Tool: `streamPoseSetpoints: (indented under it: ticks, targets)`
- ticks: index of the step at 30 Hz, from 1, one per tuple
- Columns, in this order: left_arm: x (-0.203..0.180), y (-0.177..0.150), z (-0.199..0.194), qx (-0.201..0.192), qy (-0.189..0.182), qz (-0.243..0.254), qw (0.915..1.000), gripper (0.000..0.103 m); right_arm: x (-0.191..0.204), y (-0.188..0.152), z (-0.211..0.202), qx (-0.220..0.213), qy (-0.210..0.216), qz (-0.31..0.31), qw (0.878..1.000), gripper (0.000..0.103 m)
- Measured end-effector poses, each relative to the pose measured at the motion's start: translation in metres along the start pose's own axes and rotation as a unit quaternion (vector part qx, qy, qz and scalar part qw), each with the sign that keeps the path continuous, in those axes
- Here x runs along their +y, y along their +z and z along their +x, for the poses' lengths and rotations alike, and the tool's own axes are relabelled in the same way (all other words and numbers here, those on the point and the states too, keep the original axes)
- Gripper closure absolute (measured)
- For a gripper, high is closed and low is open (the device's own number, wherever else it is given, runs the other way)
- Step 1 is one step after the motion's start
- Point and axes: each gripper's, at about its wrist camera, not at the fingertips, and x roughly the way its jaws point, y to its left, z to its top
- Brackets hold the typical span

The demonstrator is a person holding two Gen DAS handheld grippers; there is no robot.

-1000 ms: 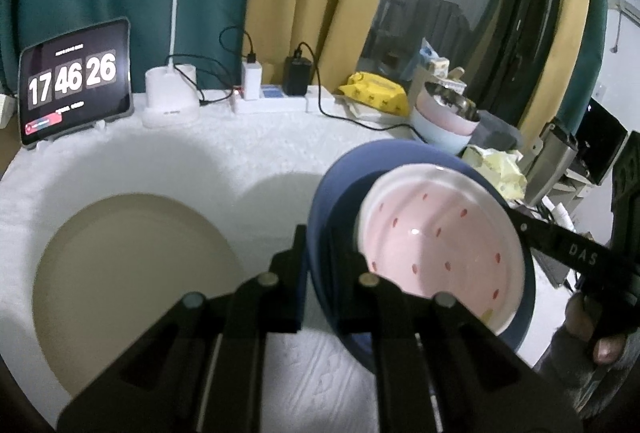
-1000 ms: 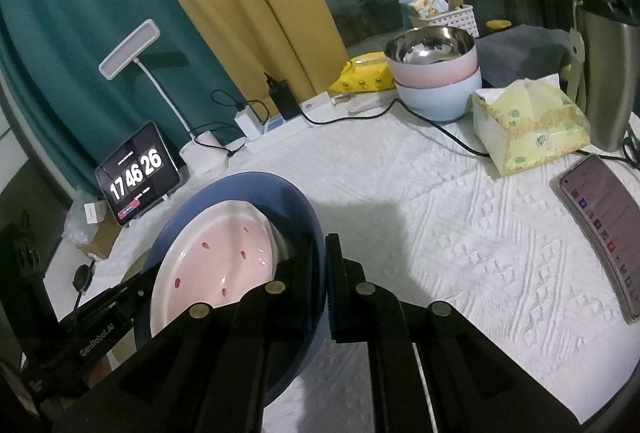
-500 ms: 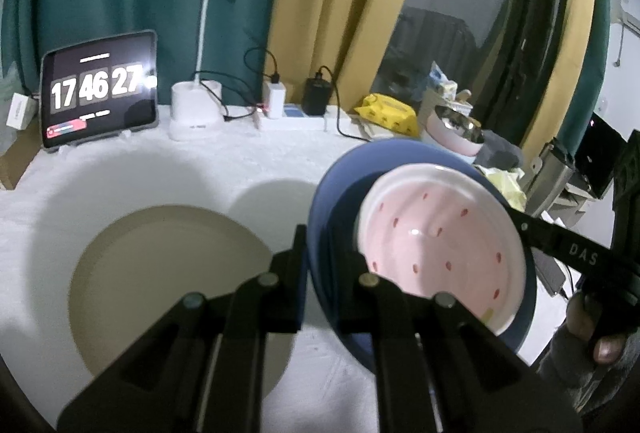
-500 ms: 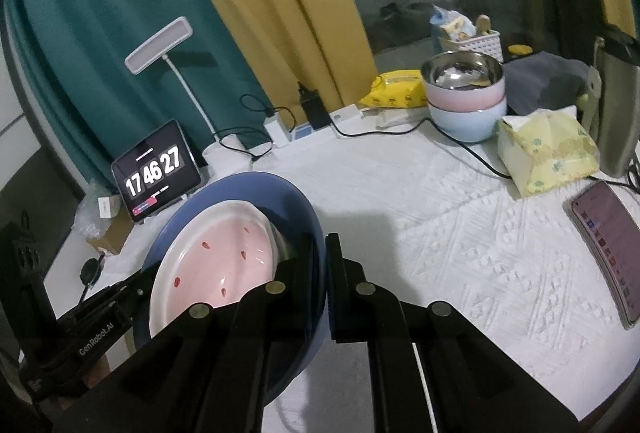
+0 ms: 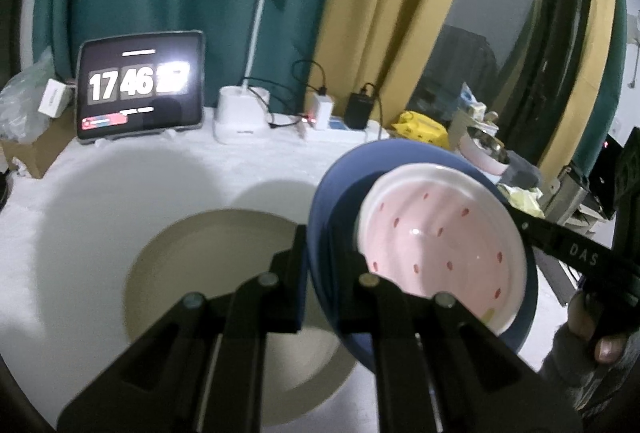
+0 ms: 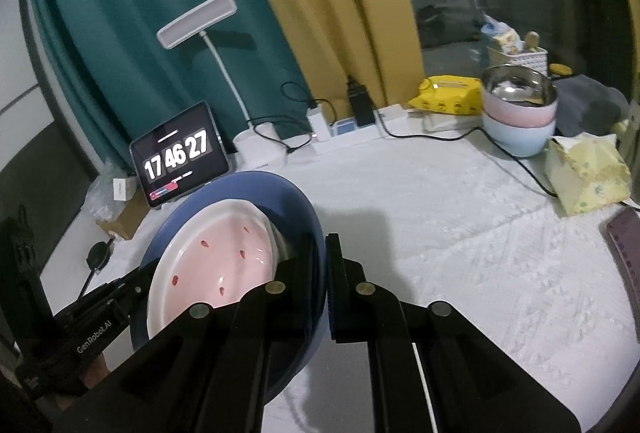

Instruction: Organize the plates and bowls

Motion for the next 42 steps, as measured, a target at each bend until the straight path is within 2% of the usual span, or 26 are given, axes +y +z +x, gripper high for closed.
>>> streamPoseSetpoints:
  ticks: [15,25,30,42]
  targets:
    - [0.056,0.0,-0.007,-0.008,0.039,-0.029,0.9988,0.096,0.049,0.003,0.044,0.023,0.033,-0.033,0.999,0.096]
    - [0.093,0.001,0.003,0.004,0.06,-0.047,0.9971,0.096,0.073,0.002,0.079,0.048,0.043,-0.042,0.997,0.096]
    - [0.103,-0.001,0.011,0.014,0.064,-0.05,0.9966,0.096,0.076,0.0,0.095,0.063,0.043,-0.039,0.996,0.096]
    - [0.103,0.006,0.018,0.007,0.054,-0.036,0.9979,0.09,0.072,0.001,0.116,0.08,0.028,-0.032,0.996,0.093]
